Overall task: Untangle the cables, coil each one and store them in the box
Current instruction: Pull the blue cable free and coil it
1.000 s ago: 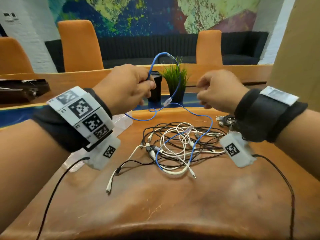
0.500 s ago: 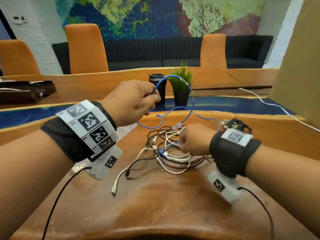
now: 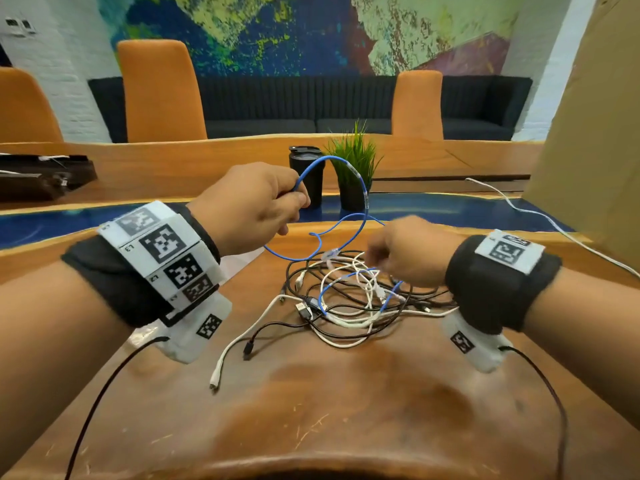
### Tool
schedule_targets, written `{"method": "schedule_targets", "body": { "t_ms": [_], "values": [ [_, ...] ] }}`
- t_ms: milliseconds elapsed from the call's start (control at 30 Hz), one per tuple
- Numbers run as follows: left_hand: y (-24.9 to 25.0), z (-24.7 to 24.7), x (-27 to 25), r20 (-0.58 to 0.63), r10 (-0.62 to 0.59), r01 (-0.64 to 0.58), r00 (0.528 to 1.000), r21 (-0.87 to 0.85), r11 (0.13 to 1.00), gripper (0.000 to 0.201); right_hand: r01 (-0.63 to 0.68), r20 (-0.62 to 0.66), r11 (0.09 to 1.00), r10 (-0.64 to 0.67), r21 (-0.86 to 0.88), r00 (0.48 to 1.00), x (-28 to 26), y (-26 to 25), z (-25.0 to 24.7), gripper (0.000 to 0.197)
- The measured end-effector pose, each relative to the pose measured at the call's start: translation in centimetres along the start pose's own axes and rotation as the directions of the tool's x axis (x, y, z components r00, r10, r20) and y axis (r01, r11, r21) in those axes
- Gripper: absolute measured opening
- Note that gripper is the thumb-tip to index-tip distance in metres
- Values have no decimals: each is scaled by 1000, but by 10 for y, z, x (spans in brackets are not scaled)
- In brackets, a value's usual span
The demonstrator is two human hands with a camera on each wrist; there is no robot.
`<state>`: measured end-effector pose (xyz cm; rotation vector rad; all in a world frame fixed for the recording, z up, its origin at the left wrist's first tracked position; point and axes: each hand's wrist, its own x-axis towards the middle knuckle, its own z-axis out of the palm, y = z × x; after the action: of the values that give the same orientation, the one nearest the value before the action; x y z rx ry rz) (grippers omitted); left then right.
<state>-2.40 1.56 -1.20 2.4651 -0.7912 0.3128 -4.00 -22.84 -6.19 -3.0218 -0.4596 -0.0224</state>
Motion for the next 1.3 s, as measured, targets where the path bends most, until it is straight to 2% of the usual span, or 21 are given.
{"method": "schedule_targets", "body": {
  "t_ms": [67,100,167,267,300,367,433,467,567,633,767,900,967,1067,1100,1200,1300],
  "values": [
    [-1,0,-1,4,1,-1,1000,19,1000,21,149,221,989,-144,-8,965,-15,-14,10,27],
    [-1,0,-1,6,1,-1,1000,24,1000,22,201,293,977,-174,-64,940,-20,-18,19,32],
    [0,1,-1,5,-2,2,1000,21,1000,24,238,333,955,-170,-175,928,-22,-21,37,28],
    [-1,2,-2,-4,-15,15,1000,27,1000,25,266,204,957,-239,-116,950,-18,-17,41,11],
    [-2,1,-1,-4,-19,19,1000,33,999,23,252,118,966,-243,-65,963,-18,-14,32,11],
    [-4,-2,1,-11,-28,29,1000,34,999,19,189,-130,980,-180,66,975,-16,-5,4,12],
    [-8,-7,6,-30,-66,66,997,-18,998,20,118,-396,972,-28,204,918,-13,7,-31,15],
    [-10,-10,10,-46,-100,97,994,-69,993,21,96,-481,949,62,299,875,-12,12,-49,16],
    [-12,-20,20,-124,-216,177,969,-265,948,25,127,-542,794,279,595,792,-8,18,-92,15],
    [-11,-26,24,-170,-271,194,947,-368,909,26,148,-553,737,343,660,759,-6,20,-114,16],
    [-6,-36,29,-234,-282,158,931,-439,885,27,192,-615,741,351,643,706,-9,21,-149,15],
    [-4,-40,29,-235,-278,143,931,-466,873,34,226,-651,739,355,635,671,-10,22,-173,21],
    [-3,-42,29,-239,-268,138,933,-452,881,34,221,-640,742,341,633,688,-11,21,-178,19],
    [3,-50,29,-248,-260,141,933,-414,899,32,128,-527,763,304,633,794,-10,22,-169,18],
    [5,-54,30,-248,-253,140,935,-398,907,33,72,-489,802,287,593,824,-9,22,-160,17],
    [15,-66,31,-248,-219,104,944,-406,908,35,-53,-431,922,230,384,873,-1,26,-127,19],
    [24,-75,33,-237,-160,37,958,-450,892,30,-80,-364,968,166,240,916,3,19,-104,18]
  ]
}}
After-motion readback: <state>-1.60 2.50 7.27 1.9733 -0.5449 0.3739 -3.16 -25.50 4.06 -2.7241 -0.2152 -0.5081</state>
